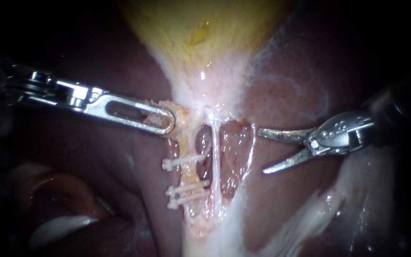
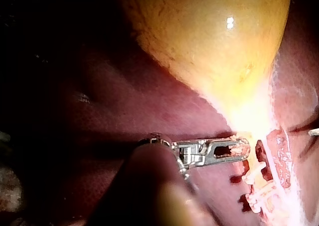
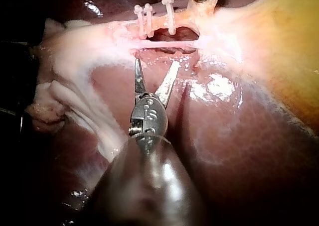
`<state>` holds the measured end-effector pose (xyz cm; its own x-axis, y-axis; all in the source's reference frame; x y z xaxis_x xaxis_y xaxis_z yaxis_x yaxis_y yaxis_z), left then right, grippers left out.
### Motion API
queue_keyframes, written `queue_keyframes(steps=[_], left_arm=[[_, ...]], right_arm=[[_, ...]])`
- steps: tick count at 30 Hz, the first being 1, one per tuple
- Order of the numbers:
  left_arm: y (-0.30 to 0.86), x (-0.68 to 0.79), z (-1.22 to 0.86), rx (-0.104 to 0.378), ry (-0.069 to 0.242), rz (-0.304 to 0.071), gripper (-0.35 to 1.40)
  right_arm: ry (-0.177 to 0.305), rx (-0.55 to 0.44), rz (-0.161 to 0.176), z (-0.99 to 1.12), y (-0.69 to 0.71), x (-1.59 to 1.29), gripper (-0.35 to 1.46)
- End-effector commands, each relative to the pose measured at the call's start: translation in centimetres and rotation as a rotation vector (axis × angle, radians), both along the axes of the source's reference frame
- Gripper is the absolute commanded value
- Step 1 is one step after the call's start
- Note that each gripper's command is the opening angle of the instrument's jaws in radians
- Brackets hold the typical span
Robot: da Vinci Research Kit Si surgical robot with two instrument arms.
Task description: Go to the cutting position left tube
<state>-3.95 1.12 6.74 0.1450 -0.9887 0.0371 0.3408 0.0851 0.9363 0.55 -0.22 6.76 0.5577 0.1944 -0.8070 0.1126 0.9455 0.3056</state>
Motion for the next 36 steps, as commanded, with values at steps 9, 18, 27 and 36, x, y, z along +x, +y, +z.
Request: queue_keyframes(steps=[9,18,27,36], left_arm=[[0.02,0.07,-0.07,0.004,-0.003,0.003,-0.35],[0.14,0.33,-0.4,0.015,0.0,-0.003,-0.35],[0.14,0.37,-0.47,0.015,0.004,-0.008,-0.35],[0.13,0.35,-0.49,0.014,0.005,-0.01,-0.35]], right_arm=[[0.007,0.001,0.006,0.0,0.0,0.02,1.38],[0.011,0.001,0.01,0.0,0.01,0.02,1.38],[0.012,-0.001,0.014,0.0,0.01,0.04,1.39],[0.027,0.021,-0.003,0.03,-0.1,0.24,1.41]])
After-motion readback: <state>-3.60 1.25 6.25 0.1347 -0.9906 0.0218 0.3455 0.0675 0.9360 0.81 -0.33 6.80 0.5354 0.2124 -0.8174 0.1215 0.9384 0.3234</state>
